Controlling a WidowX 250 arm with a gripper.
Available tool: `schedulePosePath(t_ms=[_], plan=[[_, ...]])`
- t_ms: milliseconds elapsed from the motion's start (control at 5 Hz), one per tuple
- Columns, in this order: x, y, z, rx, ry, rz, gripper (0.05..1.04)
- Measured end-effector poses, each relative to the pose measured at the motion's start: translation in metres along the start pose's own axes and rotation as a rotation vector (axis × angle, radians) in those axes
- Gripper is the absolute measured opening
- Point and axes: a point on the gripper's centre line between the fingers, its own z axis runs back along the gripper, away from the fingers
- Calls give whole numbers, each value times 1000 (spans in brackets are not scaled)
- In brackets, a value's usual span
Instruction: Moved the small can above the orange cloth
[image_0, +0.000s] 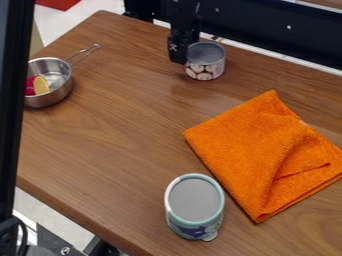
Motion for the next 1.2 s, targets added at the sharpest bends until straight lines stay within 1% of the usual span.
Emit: schedulePosePath(t_ms=[400,600,800,1000,1200], plan=[[-26,1,5,4,11,14,997],[-43,-1,9,-12,19,26,997],[-63,-4,11,-41,50,24,997],[-78,-3,13,-52,71,21,997],[-91,-1,14,-48,83,5,997]])
